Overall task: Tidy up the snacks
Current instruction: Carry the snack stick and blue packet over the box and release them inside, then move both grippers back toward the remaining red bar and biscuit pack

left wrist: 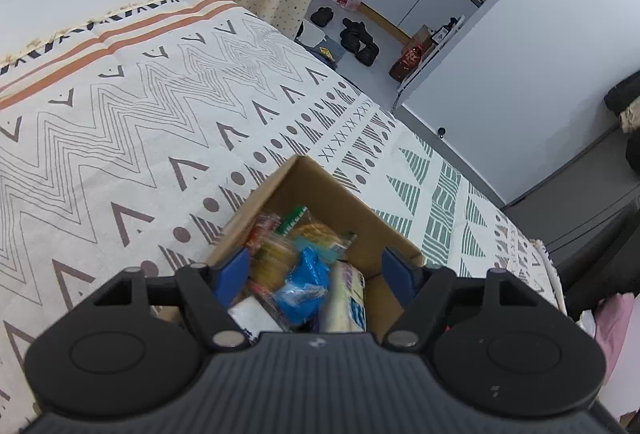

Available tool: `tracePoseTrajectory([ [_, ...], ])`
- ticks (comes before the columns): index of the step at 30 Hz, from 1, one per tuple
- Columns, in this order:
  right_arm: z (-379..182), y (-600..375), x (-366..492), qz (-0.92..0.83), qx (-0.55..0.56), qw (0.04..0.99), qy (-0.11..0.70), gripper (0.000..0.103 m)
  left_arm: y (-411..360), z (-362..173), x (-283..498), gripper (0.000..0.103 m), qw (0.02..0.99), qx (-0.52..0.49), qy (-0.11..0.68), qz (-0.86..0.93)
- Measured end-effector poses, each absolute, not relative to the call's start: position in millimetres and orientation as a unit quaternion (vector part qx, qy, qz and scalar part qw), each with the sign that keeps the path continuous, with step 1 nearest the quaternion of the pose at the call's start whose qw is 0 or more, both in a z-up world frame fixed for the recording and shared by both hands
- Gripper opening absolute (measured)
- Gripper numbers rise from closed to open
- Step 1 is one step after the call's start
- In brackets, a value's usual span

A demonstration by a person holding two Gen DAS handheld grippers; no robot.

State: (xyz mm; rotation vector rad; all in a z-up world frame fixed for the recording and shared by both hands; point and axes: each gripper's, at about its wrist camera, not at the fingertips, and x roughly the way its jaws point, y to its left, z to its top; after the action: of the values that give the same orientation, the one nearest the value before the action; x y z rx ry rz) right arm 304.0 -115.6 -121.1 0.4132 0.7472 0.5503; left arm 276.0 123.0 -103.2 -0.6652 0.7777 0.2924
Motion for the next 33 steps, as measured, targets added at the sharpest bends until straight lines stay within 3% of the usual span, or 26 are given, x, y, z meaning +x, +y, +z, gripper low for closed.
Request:
tracePoseTrajectory([
  [2,-122,-126,300,0.253,0.197,0.877,0.358,0.056,117,-102,277,0.083,0.863,-0.310,0.373,0.141],
  [8,-125,-158,291,0.227,0.198,0.885,0.355,0.060,93,-100,278,0.088,0.871,-0.281,0.382,0.131],
  [14,-131,-186,283,0.206,0.204,0.889,0.354,0.065,69,-96,277,0.089,0.877,-0.253,0.389,0.123],
  [18,-134,-204,278,0.193,0.204,0.893,0.351,0.075,51,-94,276,0.089,0.883,-0.235,0.392,0.110],
  [33,-160,-272,277,0.155,0.234,0.897,0.342,0.078,-16,-88,291,0.089,0.906,-0.160,0.389,0.052],
])
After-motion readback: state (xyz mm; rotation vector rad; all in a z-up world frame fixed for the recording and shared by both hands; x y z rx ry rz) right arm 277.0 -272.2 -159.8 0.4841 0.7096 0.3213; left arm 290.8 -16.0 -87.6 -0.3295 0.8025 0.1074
